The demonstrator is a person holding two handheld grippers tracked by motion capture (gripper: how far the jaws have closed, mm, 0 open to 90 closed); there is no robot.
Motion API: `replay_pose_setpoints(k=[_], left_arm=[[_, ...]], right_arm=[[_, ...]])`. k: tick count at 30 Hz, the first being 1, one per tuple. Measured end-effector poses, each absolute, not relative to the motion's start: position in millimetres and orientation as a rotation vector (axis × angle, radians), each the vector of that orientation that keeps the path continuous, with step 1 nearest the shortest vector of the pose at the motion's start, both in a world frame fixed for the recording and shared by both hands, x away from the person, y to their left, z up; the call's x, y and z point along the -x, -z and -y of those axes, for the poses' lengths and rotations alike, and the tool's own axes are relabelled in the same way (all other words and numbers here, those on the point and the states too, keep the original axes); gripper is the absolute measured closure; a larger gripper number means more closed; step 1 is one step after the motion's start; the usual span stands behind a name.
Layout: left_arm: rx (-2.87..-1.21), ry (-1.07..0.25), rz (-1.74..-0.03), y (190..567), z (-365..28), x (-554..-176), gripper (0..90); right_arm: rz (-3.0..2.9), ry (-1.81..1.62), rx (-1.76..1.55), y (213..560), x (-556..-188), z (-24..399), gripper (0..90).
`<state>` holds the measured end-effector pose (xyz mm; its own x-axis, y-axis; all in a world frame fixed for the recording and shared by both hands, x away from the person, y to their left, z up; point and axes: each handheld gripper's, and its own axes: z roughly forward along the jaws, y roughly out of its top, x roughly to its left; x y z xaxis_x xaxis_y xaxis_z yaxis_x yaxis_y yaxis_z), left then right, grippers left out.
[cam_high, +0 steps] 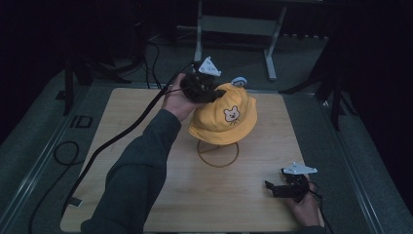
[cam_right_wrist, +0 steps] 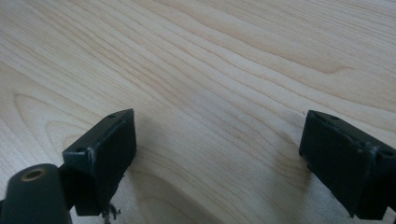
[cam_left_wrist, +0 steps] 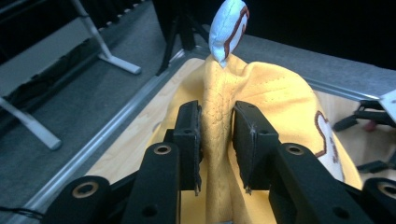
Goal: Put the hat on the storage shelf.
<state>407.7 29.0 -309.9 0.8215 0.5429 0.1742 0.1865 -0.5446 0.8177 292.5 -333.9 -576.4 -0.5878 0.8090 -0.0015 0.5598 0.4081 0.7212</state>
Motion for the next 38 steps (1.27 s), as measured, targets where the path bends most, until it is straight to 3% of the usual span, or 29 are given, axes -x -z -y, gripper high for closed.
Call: replay_pose_setpoints(k=[16,24,31,38], left_arm=[[-2.163,-0.516,-0.489,323.5,-13.4,-403.5,70.0],[-2.081,-0.490,-0.520,308.4,-25.5,-398.9,45.9],[-2.040,-0.502,-0.538,302.9,-37.6,-393.5,38.9],[-2.029,-0.511,-0.580,305.9,-56.6,-391.2,37.7]], right_arm=[[-2.318,-0.987,-1.181,576.4,-292.5,333.9,10.9],[-2.318,-0.987,-1.181,576.4,-292.5,333.9,10.9],[-2.318,-0.987,-1.181,576.4,-292.5,333.9,10.9],[-2.318,-0.987,-1.180,576.4,-292.6,333.9,10.9]])
